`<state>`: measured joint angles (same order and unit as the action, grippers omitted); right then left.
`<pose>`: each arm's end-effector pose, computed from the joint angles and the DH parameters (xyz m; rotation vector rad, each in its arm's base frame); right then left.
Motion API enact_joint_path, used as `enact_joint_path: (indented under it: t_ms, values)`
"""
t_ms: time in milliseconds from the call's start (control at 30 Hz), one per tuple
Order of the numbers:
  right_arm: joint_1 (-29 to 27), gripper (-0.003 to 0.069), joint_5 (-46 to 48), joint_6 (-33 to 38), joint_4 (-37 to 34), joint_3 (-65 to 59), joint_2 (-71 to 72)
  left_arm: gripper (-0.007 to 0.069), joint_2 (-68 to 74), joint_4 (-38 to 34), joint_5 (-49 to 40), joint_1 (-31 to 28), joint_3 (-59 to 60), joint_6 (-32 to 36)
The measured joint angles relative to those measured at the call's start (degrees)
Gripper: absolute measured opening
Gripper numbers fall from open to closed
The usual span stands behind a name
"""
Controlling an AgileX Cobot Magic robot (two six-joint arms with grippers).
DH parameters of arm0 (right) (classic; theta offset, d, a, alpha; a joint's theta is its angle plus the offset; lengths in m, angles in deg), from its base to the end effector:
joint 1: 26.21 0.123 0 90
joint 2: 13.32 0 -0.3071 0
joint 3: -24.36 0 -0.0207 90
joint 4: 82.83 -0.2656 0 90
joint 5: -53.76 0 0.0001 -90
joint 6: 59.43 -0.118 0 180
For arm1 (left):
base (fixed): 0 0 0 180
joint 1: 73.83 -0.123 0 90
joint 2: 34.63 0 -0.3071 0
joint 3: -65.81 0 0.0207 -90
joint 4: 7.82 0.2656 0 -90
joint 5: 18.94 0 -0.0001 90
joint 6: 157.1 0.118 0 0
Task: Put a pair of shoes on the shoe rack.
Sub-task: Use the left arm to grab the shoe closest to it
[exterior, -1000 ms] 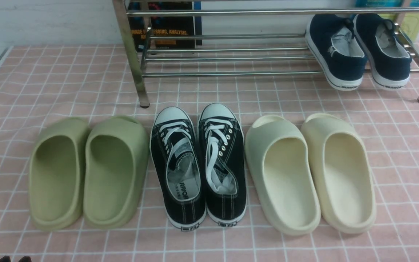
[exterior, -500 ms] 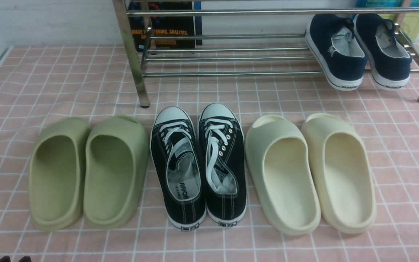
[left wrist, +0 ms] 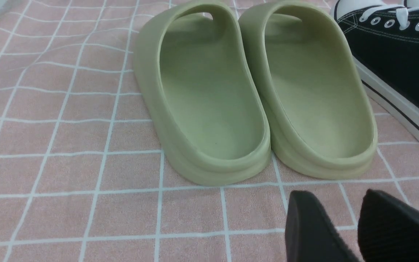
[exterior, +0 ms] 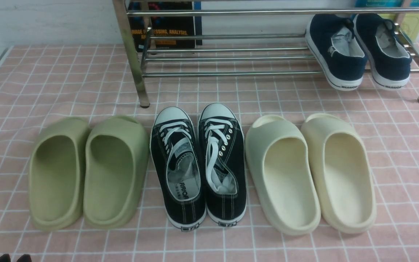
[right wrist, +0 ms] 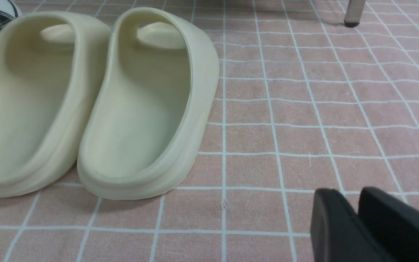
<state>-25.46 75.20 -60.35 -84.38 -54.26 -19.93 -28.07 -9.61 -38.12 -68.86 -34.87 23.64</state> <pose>0.0709 0.0021 0.1671 0.0194 1.8618 0.0469 0.0719 -0.0075 0.1671 0.0715 1.8329 -0.0820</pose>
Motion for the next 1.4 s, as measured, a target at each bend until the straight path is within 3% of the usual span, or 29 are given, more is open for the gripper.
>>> enact_joint_path:
  t_ms: [167, 367, 533, 633, 700, 767, 833, 867, 967, 1000, 1100, 1267, 1400]
  values:
    - [0.0, 0.0124, 0.0, 0.0, -0.01, 0.0, 0.0, 0.0239, 0.0, 0.0, 9.72, 0.0, 0.17, 0.0]
    - [0.0, 0.0132, 0.0, 0.05, -0.01, 0.0, 0.0, 0.0239, 0.0, 0.28, 34.67, 0.0, 0.17, 0.61]
    - [0.0, 0.0136, 0.0, 0.05, -0.01, 0.0, 0.0, 0.0239, 0.0, 0.28, 49.68, 0.0, 0.17, -1.35]
    - [0.0, 0.0136, 0.0, 0.05, -0.01, 0.0, 0.0, 0.0239, 0.0, 0.23, 60.71, 0.0, 0.17, -9.61]
    - [0.0, 0.0136, 0.0, 0.05, -0.01, 0.0, 0.0, 0.0239, -0.11, 0.29, 63.53, 0.0, -0.23, -16.44]
    - [0.0, 0.0139, 0.0, 0.05, -0.01, 0.0, 0.0, 0.0228, -0.11, 0.91, 60.8, 0.0, -2.24, -20.65]
    - [0.0, 0.0141, 0.0, 0.05, -0.01, 0.0, 0.0, 0.0187, -0.11, 2.52, 49.85, 0.0, -8.11, -23.21]
    - [0.0, 0.0142, 0.0, 0.05, -0.01, 0.0, 0.0, 0.0181, -0.11, 2.66, 48.58, 0.0, -8.76, -23.28]
    - [0.0, 0.0146, 0.0, 0.05, -0.01, 0.0, 0.0, 0.0045, 2.71, 4.21, 22.6, 0.0, -22.82, -20.47]
    - [0.0, 0.0146, 0.0, 0.05, -0.01, 0.0, 0.0, 0.0039, 3.13, 4.2, 21.43, 0.0, -23.54, -20.15]
    - [0.0, 0.0153, 0.0, 0.05, -0.01, 0.0, 0.0, 0.0002, 14.17, 5.61, 3.32, 0.0, -34.06, -16.05]
    - [0.0, 0.0157, 0.0, 0.05, -0.01, 0.0, 0.0, 0.0002, 30.72, 5.89, -6.93, 0.0, -38.49, -16.88]
    - [0.0, 0.0161, 0.0, 0.05, -0.01, 0.0, 0.0, 0.0002, 41.88, 0.74, -10.22, 0.0, -39.2, -16.94]
